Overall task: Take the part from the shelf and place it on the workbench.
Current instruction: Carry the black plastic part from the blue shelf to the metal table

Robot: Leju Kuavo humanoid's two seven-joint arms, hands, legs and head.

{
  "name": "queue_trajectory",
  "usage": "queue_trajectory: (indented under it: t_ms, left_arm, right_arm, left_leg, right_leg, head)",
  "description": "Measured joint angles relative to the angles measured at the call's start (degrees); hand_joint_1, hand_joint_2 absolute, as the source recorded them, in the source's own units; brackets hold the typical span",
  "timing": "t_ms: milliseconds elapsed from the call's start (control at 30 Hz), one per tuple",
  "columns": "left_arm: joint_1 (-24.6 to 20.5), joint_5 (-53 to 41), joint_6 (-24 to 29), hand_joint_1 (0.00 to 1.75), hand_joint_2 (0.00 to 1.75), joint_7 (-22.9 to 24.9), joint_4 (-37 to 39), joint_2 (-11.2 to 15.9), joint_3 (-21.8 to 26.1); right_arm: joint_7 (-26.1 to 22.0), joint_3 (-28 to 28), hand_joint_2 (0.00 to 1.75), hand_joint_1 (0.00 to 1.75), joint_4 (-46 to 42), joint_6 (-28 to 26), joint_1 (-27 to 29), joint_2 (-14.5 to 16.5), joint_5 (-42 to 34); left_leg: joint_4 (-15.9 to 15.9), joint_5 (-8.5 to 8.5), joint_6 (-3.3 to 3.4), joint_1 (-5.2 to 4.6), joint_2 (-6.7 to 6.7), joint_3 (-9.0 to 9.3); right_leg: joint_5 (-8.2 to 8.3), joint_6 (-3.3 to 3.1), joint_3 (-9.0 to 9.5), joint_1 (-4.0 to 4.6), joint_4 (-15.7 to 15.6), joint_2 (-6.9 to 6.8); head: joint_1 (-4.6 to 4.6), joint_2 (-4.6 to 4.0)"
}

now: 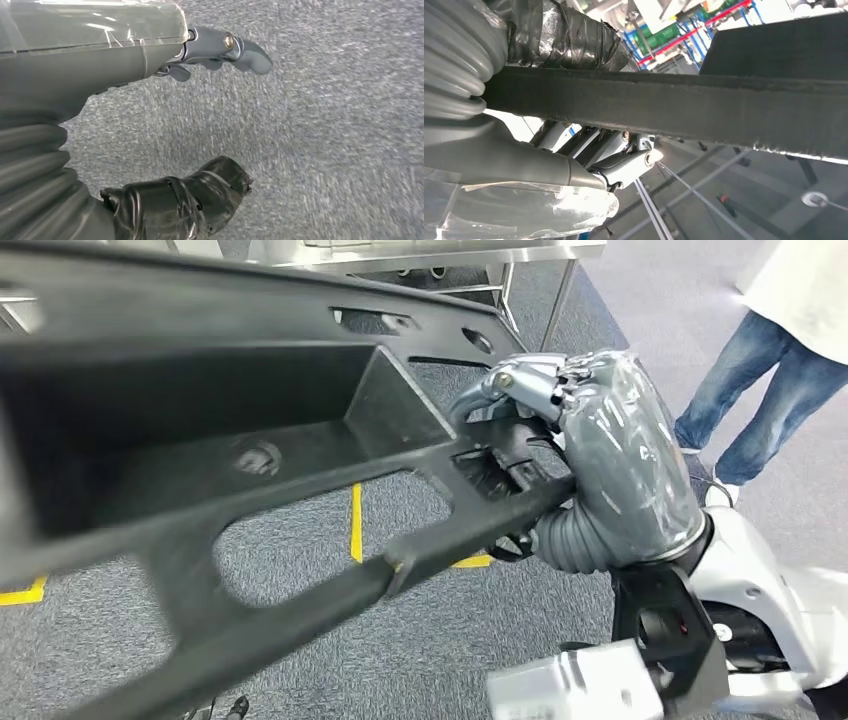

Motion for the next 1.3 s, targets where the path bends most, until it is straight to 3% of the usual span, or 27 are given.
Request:
queue_trajectory:
  t_ms: [67, 100, 200, 233, 267, 333, 400, 467, 533, 600, 700, 767, 800, 867, 933, 1033, 1100, 1200, 1233, 1267, 1300]
  left_arm:
    - [0.05, 0.05, 0.07, 0.00, 1.75, 0.01, -0.01, 0.00, 0.00]
    - [0.00, 0.07, 0.10, 0.00, 1.75, 0.02, -0.02, 0.00, -0.01]
    - [-0.12, 0.13, 0.27, 0.00, 1.75, 0.05, -0.02, 0.00, -0.08]
    - [-0.11, 0.15, 0.33, 0.00, 1.75, 0.07, -0.02, 0.00, -0.16]
    - [-0.11, 0.15, 0.37, 0.00, 1.75, 0.09, -0.02, -0.01, -0.28]
    - [-0.10, 0.12, 0.40, 0.00, 1.75, 0.19, -0.02, -0.08, -0.66]
    - [-0.10, 0.04, 0.45, 0.00, 1.75, 0.31, -0.01, -0.21, -1.01]
    - [-0.09, -0.04, 0.50, 0.00, 1.75, 0.39, -0.01, -0.28, -1.27]
    - [-0.09, -0.07, 0.52, 0.00, 1.75, 0.43, -0.02, -0.30, -1.45]
    - [-0.15, -0.08, 0.55, 0.00, 1.75, 0.44, -0.02, -0.33, -1.61]
    - [-0.15, -0.08, 0.57, 0.00, 1.75, 0.44, -0.02, -0.46, -1.96]
    - [-0.04, -0.07, 0.56, 0.00, 1.75, 0.44, -0.02, -0.47, -2.24]
    - [-0.02, -0.07, 0.56, 0.00, 1.75, 0.44, -0.02, -0.47, -2.37]
    - [-0.02, -0.06, 0.52, 0.00, 1.75, 0.44, -0.02, -0.48, -2.54]
    - [0.00, -0.03, 0.46, 0.00, 1.75, 0.47, -0.02, -0.52, -2.66]
    - [0.09, 0.02, 0.39, 0.00, 1.75, 0.57, -0.02, -0.72, -2.73]
    - [0.02, 0.03, 0.37, 0.00, 1.75, 0.57, -0.03, -0.88, -2.75]
    - [-0.03, 0.03, 0.34, 0.00, 1.75, 0.57, -0.04, -0.95, -2.78]
    - [-0.01, 0.02, 0.31, 0.00, 1.75, 0.57, -0.04, -0.97, -2.78]
    - [0.00, 0.02, 0.26, 0.00, 1.75, 0.57, -0.04, -1.01, -2.79]
    - [0.00, 0.02, 0.20, 0.00, 1.75, 0.57, -0.04, -1.08, -2.79]
  right_arm:
    - [0.00, -0.24, 1.75, 1.71, 0.20, -0.16, 0.17, -0.46, -1.03]
    - [0.00, -0.31, 1.75, 1.71, 0.25, -0.18, 0.22, -0.69, -1.56]
    - [0.00, -0.38, 1.75, 1.71, 0.37, -0.26, 0.71, -1.29, -2.81]
    - [0.00, -0.38, 1.75, 1.71, 0.42, -0.32, 0.91, -1.45, -3.15]
    - [0.00, -0.38, 1.75, 1.71, 0.45, -0.44, 1.04, -1.59, -3.44]
    - [0.00, -0.45, 1.75, 1.71, 0.48, -0.68, 1.09, -1.85, -3.87]
    - [0.00, -0.62, 1.75, 1.71, 0.49, -0.80, 1.08, -2.02, -4.21]
    - [0.00, -0.79, 1.75, 1.71, 0.49, -0.83, 1.10, -2.16, -4.41]
    - [0.00, -0.88, 1.75, 1.71, 0.49, -0.89, 1.12, -2.32, -4.46]
    - [0.00, -0.97, 1.75, 1.71, 0.49, -0.95, 1.10, -2.42, -4.46]
    - [0.00, -1.10, 1.75, 1.71, 0.49, -0.98, 1.09, -2.42, -4.47]
    - [0.00, -1.12, 1.75, 1.71, 0.49, -0.97, 1.10, -2.42, -4.51]
    - [0.00, -1.13, 1.75, 1.71, 0.49, -0.96, 1.10, -2.42, -4.57]
    - [0.00, -1.14, 1.75, 1.71, 0.49, -0.88, 1.07, -2.42, -4.70]
    - [0.00, -1.16, 1.75, 1.71, 0.49, -0.80, 1.01, -2.48, -4.85]
    - [0.00, -1.20, 1.75, 1.71, 0.49, -0.76, 0.94, -2.73, -5.02]
    - [0.00, -1.27, 1.75, 1.71, 0.49, -0.76, 0.85, -3.03, -5.09]
    - [0.00, -1.36, 1.75, 1.71, 0.50, -0.76, 0.84, -3.32, -5.15]
    - [0.00, -1.36, 1.75, 1.71, 0.51, -0.75, 0.88, -3.37, -5.16]
    - [0.00, -1.36, 1.75, 1.71, 0.51, -0.75, 0.92, -3.41, -5.18]
    - [0.00, -1.36, 1.75, 1.71, 0.51, -0.74, 0.92, -3.47, -5.20]
  left_leg:
    - [-0.51, 0.11, 0.75, 0.17, -0.09, 0.45]
    - [-0.77, 0.15, 1.14, 0.29, -0.11, 0.71]
    - [-0.83, -0.07, 1.80, 0.29, -0.24, 0.94]
    - [-0.75, -0.21, 1.86, 0.27, -0.32, 1.00]
    - [-0.61, -0.39, 1.87, 0.28, -0.43, 1.10]
    - [-0.21, -0.94, 1.70, 0.33, -0.62, 1.47]
    - [0.25, -1.53, 1.23, 0.15, -0.74, 1.61]
    - [0.34, -1.73, 0.65, -0.05, -0.72, 1.55]
    - [0.25, -1.90, 0.09, -0.07, -0.59, 1.64]
    - [2.12, -3.16, -0.56, -0.02, -0.51, 0.97]
    - [11.65, -7.16, -1.29, 0.27, -0.50, -3.93]
    - [15.14, -7.27, -1.44, 0.35, -0.50, -6.32]
    - [13.86, -5.82, -1.41, 0.36, -0.52, -6.02]
    - [7.26, -1.95, -1.18, 0.42, -0.95, -3.21]
    - [1.91, -0.41, -0.74, 0.39, -1.60, -0.68]
    - [0.54, -0.54, 0.22, 0.25, -1.53, 0.13]
    - [-0.04, -0.35, 1.02, 0.38, -1.04, 0.56]
    - [-0.30, -0.44, 1.83, 0.38, -0.26, 0.87]
    - [-0.24, -0.54, 1.94, 0.32, 0.01, 0.88]
    - [-0.17, -0.67, 1.98, 0.25, 0.26, 0.93]
    - [-0.09, -0.83, 1.98, 0.21, 0.49, 1.04]
  right_leg:
    - [-0.76, 0.60, -0.30, -0.16, 0.96, 0.26]
    - [-1.88, 0.82, -1.24, -0.22, 2.98, 0.57]
    - [-6.08, 1.18, -7.26, -0.31, 13.88, 1.29]
    - [-6.17, 1.28, -8.77, -0.36, 16.01, 1.34]
    - [-5.15, 1.32, -9.28, -0.40, 16.07, 1.35]
    - [-0.67, 1.18, -7.16, -0.45, 10.04, 1.29]
    - [2.07, 0.77, -4.31, -0.19, 3.42, 1.23]
    - [2.08, 0.29, -3.40, 0.12, 1.36, 1.35]
    - [2.13, -0.27, -3.19, -0.10, 0.99, 1.55]
    - [2.13, -0.84, -2.58, -0.48, 0.51, 1.63]
    - [1.88, -1.43, -2.06, -0.50, 0.32, 1.78]
    - [1.74, -1.53, -2.00, -0.46, 0.41, 2.16]
    - [1.65, -1.48, -1.94, -0.49, 0.48, 2.41]
    - [1.38, -1.16, -1.82, -0.55, 0.70, 2.91]
    - [1.19, -0.58, -1.97, -0.44, 0.91, 3.42]
    - [1.30, 0.45, -2.07, -0.43, 0.57, 3.96]
    - [0.20, 0.96, -2.67, -0.45, 2.05, 3.39]
    - [-4.46, 1.36, -7.48, -0.40, 12.01, 2.26]
    - [-5.35, 1.45, -9.18, -0.39, 15.14, 2.19]
    - [-5.22, 1.47, -10.05, -0.38, 16.50, 2.15]
    - [-3.98, 1.39, -9.77, -0.36, 15.53, 2.06]
  head:
    - [0.01, 0.01]
    - [0.04, 0.01]
    - [0.09, 0.00]
    - [0.07, 0.00]
    - [0.08, 0.00]
    - [0.11, 0.00]
    - [0.03, 0.01]
    - [-0.09, 0.01]
    - [-0.09, 0.00]
    - [-0.26, 0.01]
    - [-0.64, 0.01]
    - [-0.67, 0.00]
    - [-0.68, 0.00]
    - [-0.66, 0.00]
    - [-0.66, 0.00]
    - [-0.68, 0.01]
    - [-0.47, 0.01]
    - [-0.21, 0.00]
    - [-0.22, 0.00]
    - [-0.21, 0.00]
    - [-0.21, 0.00]
